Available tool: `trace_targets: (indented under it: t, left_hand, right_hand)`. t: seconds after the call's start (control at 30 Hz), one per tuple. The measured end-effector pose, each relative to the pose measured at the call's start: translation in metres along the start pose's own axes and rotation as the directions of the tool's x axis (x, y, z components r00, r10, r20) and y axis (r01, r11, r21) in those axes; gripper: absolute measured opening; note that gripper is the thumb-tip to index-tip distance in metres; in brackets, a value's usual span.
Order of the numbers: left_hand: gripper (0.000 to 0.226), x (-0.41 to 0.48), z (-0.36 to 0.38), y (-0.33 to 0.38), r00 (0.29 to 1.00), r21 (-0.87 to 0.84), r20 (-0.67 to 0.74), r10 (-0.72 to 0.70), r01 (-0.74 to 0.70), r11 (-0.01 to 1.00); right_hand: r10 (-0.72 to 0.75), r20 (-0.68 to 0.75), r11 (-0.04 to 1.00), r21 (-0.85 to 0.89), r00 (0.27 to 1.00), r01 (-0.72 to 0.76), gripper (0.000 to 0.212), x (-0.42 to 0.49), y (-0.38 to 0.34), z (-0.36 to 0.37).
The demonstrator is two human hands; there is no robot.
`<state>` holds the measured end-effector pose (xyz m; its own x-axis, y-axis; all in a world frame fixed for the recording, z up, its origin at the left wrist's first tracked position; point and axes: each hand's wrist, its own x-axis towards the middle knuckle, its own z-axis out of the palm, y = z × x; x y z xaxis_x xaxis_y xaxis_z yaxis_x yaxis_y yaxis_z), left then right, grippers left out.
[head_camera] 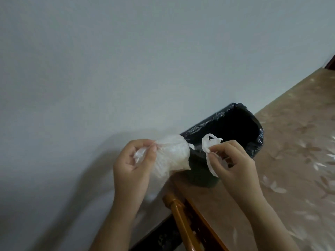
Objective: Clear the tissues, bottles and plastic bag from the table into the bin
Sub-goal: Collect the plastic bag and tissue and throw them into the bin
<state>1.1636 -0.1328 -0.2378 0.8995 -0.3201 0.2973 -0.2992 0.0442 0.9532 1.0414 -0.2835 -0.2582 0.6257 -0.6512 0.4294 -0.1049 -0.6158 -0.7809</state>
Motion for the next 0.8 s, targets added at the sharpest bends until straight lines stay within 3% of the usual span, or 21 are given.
trace_targets:
  t: [0.17, 0.37, 0.7, 0.8]
  left_hand:
    - [0.005, 0.032, 0.014, 0.019, 0.997, -0.165, 0.053, 0.05, -0.041, 0.985]
    - [0.02, 0.062, 0.057, 0.02, 0.959, -0.227, 0.263, 0.107, -0.046, 0.973]
    - [0.01, 0.08, 0.13, -0.014, 0.871, -0.088, 0.487, 0.056, -0.015, 0.996]
    - [0.02, 0.083, 0.152, -0.025, 0.85, -0.026, 0.524, 0.049, -0.041, 0.999]
  right_hand:
    - [0.045, -0.11, 0.998, -0.04, 0.993, -0.05, 0.014, 0.013, 0.012, -0.01]
    - [0.069, -0.215, 0.989, -0.11, 0.974, -0.095, 0.015, 0.026, 0.018, -0.015]
    - [0.12, -0.318, 0.959, -0.209, 0.94, -0.193, 0.018, 0.036, 0.041, -0.03]
    - [0.141, -0.339, 0.95, -0.217, 0.93, -0.223, 0.018, 0.038, 0.051, -0.034]
